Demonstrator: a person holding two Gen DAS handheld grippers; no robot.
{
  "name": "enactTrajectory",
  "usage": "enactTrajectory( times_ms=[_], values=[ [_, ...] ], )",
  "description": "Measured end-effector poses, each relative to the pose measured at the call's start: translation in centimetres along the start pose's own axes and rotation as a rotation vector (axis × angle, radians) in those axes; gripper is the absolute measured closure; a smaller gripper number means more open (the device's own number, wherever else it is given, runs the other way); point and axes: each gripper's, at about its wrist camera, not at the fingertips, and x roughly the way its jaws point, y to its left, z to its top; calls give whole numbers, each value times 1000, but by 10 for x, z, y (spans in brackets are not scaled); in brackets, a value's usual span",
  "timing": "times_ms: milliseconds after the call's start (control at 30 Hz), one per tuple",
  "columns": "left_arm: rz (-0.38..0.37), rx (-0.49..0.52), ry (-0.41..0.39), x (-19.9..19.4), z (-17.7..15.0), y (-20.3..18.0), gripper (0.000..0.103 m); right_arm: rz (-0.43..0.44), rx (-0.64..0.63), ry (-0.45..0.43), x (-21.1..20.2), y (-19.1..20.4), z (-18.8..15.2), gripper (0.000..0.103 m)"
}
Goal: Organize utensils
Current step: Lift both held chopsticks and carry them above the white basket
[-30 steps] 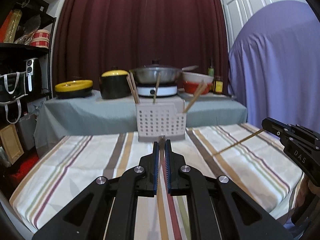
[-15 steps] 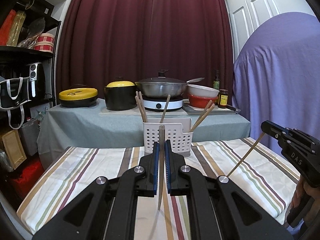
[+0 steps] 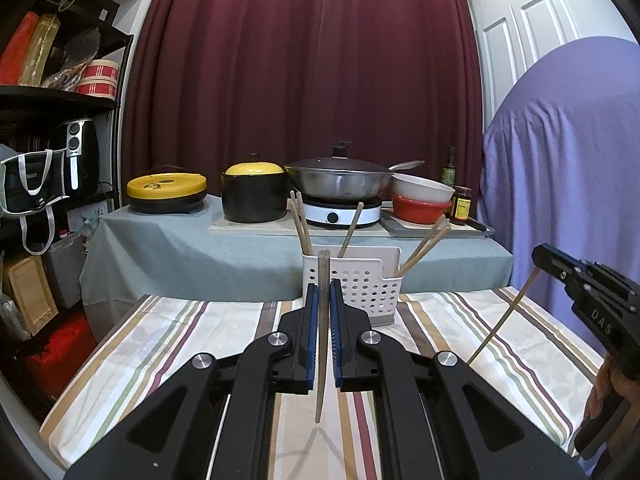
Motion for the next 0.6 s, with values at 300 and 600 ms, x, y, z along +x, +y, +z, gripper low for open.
enactTrajectory(
  times_ms=[300, 600],
  values=[
    [9, -13, -7, 5, 9, 5, 96, 30, 1, -3, 13, 3, 11, 97],
    [-6, -38, -19, 14, 27, 14, 96, 47, -11, -19, 27, 8, 27, 97]
  ],
)
